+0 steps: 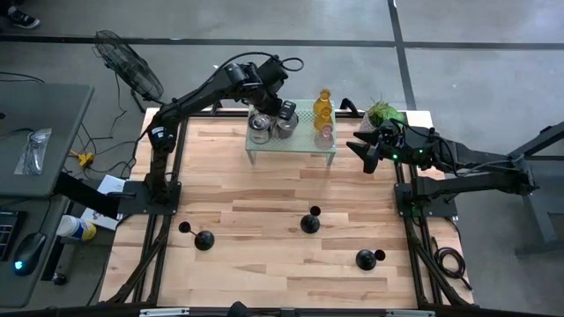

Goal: Pick & Place candle stick holders
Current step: Put the brown scented candle on the shelf, then put the left black candle holder on the shelf

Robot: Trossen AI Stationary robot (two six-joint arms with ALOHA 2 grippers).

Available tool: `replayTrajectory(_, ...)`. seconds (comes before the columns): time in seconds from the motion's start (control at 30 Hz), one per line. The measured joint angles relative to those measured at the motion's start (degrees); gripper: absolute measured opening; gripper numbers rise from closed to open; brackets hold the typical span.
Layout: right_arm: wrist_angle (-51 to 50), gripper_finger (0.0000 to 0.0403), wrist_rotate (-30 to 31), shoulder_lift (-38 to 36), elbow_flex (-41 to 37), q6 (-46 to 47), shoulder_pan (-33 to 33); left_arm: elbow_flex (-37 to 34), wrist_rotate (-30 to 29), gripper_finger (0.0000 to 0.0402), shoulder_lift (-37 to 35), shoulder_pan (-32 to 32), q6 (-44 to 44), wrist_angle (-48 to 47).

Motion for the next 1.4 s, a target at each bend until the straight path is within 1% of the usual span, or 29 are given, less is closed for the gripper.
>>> replayTrajectory(0.17,0.0,0.0247,0.0,0.0,0.0,0.0,0.0,0.0,-0.4,0.0001,0.7,0.0,0.0,0.2)
replayTrajectory(0.4,0.0,0.0247,-0.1,0.0,0.0,0.1,0.0,0.0,-4.4,0.0001,0.7,0.0,-0.5,0.4)
replayTrajectory(0.57,0.0,0.0247,-0.2,0.0,0.0,0.1,0.0,0.0,-4.8,0.0000,0.7,0.0,-0.5,0.4)
replayTrajectory(0.87,0.0,0.0247,-0.2,0.0,0.0,0.5,0.0,0.0,-7.4,0.0000,0.3,-0.2,-0.3,1.5)
replayTrajectory(1.07,0.0,0.0247,-0.2,0.0,0.0,0.6,0.0,4.6,-7.0,0.0000,0.2,-1.6,2.9,-0.3)
replayTrajectory(1.17,0.0,0.0247,-0.2,0.0,0.0,0.6,0.0,8.0,-7.6,0.0000,0.2,-2.9,5.1,-3.4)
replayTrajectory(1.33,0.0,0.0247,-0.6,-0.1,0.0,0.6,0.0,7.6,-7.6,0.0000,-2.9,-4.8,6.6,-5.3)
replayTrajectory(1.4,0.0,0.0247,-0.8,-0.4,0.0,0.6,0.0,7.6,-8.8,0.0000,-4.2,-5.7,6.8,-6.9)
